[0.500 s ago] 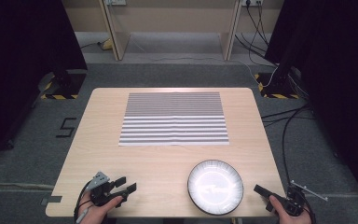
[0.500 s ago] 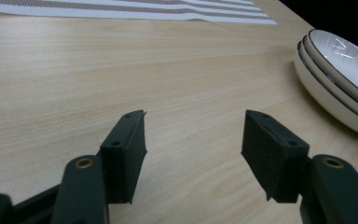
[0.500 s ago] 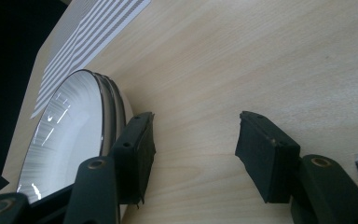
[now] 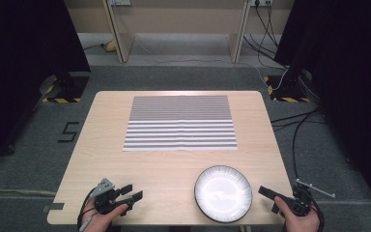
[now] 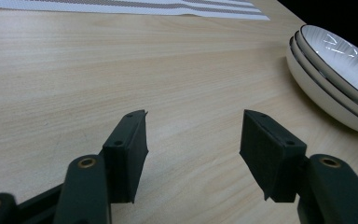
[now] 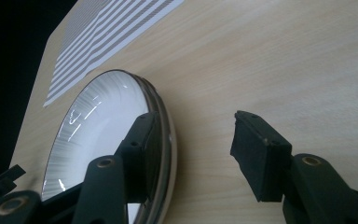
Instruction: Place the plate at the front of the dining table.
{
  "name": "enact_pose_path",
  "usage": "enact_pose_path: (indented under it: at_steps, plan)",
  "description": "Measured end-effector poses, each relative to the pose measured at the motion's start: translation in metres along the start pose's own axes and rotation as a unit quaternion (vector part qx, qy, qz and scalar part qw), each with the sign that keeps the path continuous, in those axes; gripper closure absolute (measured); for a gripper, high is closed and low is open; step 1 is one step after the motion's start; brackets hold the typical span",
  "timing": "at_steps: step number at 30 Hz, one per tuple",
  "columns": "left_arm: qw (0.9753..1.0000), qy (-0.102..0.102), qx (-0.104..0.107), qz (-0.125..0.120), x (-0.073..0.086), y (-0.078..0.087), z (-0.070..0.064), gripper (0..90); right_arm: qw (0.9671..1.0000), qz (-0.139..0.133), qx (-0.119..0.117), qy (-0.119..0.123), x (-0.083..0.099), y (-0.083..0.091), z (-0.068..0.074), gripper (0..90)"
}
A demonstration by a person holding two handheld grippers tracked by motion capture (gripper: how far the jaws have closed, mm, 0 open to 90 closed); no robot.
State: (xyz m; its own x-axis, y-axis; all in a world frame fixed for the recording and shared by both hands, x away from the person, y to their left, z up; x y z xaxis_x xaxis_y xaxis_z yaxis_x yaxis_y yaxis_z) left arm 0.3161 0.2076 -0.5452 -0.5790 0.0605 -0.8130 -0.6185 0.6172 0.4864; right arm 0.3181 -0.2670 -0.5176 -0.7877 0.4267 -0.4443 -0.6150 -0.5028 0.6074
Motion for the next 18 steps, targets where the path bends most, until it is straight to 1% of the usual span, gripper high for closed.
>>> enact_pose_path:
  at_steps: [2, 3, 4, 6, 7, 10, 11, 13, 14, 15, 17, 18]
  plan:
    - [1.0, -0.002, 0.001, -0.004, -0.002, 0.001, -0.001, 41.3, 0.9998, 0.011, -0.004, 0.014, -0.001, -0.003, 0.009, 56.0]
    - [1.0, -0.002, 0.001, -0.004, -0.002, 0.002, -0.002, 41.4, 0.9997, 0.017, -0.006, 0.017, -0.001, -0.004, 0.012, 57.8]
    - [1.0, -0.002, 0.001, -0.004, -0.002, 0.001, -0.002, 41.4, 0.9994, 0.024, -0.009, 0.022, 0.0, -0.006, 0.015, 58.7]
    - [1.0, -0.003, 0.003, -0.003, -0.003, 0.001, -0.003, 41.6, 0.9993, 0.026, -0.012, 0.025, -0.001, -0.007, 0.017, 58.6]
    - [1.0, -0.004, 0.007, -0.004, -0.004, 0.0, -0.006, 41.6, 0.9989, 0.028, -0.013, 0.035, -0.002, -0.009, 0.023, 58.8]
    - [0.9999, -0.007, 0.01, -0.005, -0.006, 0.0, -0.009, 41.7, 0.9986, 0.031, -0.012, 0.041, -0.003, -0.011, 0.025, 60.3]
    - [0.9998, -0.01, 0.016, -0.007, -0.009, 0.001, -0.012, 41.7, 0.998, 0.038, -0.003, 0.051, -0.003, -0.014, 0.026, 63.6]
    - [0.9997, -0.01, 0.022, -0.007, -0.01, 0.001, -0.015, 41.8, 0.9975, 0.049, -0.002, 0.051, -0.002, -0.018, 0.027, 65.4]
    - [0.9997, -0.01, 0.022, -0.007, -0.01, 0.001, -0.015, 41.9, 0.9975, 0.049, -0.002, 0.051, -0.002, -0.018, 0.027, 65.4]
    - [0.9996, -0.011, 0.027, -0.004, -0.011, 0.0, -0.017, 41.9, 0.9968, 0.055, 0.007, 0.058, 0.0, -0.021, 0.027, 69.0]
    - [0.9994, -0.009, 0.034, 0.0, -0.011, -0.001, -0.02, 41.9, 0.9964, 0.054, 0.011, 0.064, 0.0, -0.023, 0.028, 73.3]
    - [0.9994, -0.009, 0.034, 0.0, -0.011, -0.001, -0.02, 41.9, 0.9964, 0.054, 0.011, 0.064, 0.0, -0.023, 0.028, 73.3]
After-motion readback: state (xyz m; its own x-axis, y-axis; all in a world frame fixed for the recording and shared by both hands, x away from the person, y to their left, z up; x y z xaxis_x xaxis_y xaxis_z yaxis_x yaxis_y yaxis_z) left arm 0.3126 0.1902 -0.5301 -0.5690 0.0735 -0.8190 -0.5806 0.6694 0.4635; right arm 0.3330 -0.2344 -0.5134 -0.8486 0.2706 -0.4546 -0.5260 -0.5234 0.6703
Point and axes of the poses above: each handheld gripper's, and its own axes: y roughly backward along the jaws, x roughly out of its underside, z roughly to its left, the point moved 7 cm from there along -y, roughly forward along the jaws, and after that the axes turned 3 degrees about -y, right-handed, at the moved point
